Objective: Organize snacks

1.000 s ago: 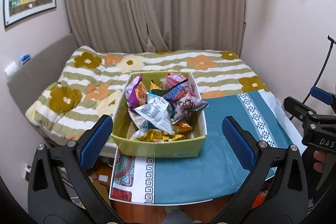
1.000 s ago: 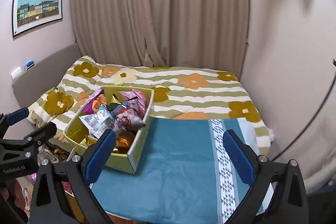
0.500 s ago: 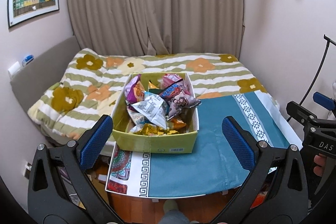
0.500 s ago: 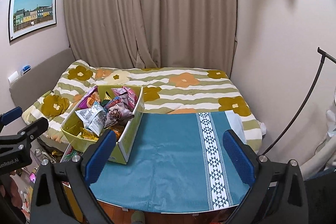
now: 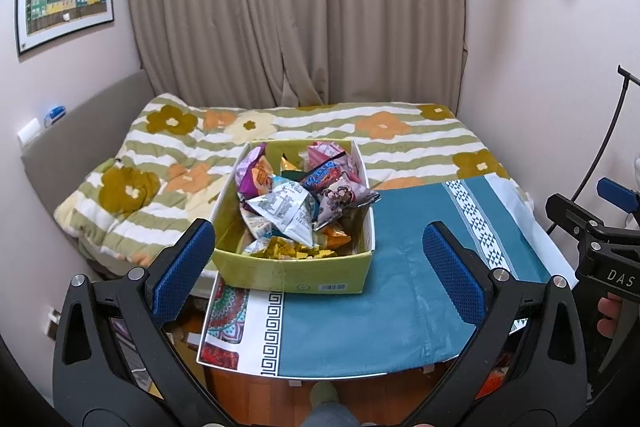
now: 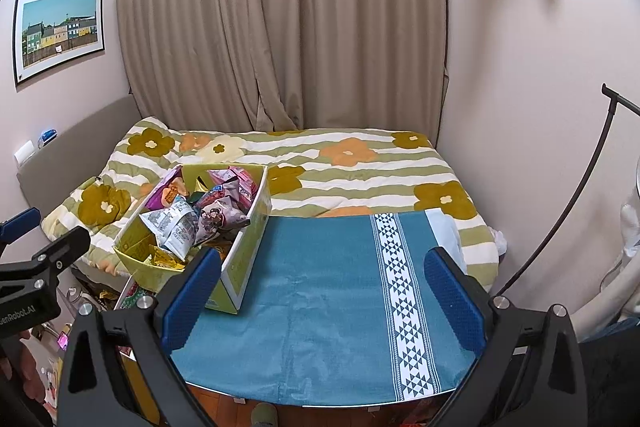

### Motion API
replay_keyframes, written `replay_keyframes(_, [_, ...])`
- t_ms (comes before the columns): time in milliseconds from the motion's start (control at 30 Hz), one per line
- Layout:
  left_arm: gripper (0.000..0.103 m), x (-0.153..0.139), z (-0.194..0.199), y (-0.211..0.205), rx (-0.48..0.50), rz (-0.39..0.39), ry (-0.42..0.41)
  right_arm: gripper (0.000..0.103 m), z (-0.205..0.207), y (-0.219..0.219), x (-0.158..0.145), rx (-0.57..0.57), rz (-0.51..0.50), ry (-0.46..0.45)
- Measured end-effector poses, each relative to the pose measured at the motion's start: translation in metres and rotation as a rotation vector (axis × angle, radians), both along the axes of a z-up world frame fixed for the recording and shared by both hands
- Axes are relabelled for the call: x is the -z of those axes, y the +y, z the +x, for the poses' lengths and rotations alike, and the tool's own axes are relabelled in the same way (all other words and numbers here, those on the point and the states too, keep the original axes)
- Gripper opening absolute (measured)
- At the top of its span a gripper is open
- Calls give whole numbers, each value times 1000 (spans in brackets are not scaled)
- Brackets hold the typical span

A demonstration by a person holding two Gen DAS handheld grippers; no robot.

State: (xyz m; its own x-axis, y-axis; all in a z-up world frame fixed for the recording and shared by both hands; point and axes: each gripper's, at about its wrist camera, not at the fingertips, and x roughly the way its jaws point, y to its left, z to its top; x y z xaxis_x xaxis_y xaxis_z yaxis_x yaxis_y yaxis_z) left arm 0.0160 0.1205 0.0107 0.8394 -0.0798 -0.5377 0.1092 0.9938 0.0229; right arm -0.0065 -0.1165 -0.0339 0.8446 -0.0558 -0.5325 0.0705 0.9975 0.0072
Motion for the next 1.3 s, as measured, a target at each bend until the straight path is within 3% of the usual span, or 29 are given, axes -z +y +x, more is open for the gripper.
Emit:
replay_keyframes(967, [103,0,3,-2,-5,-4,10,101,0,-4,1,10,6,5])
replay_keyframes(1300, [103,-5,-5,0,-10,2,-35,101,0,-5,1,8,6,5])
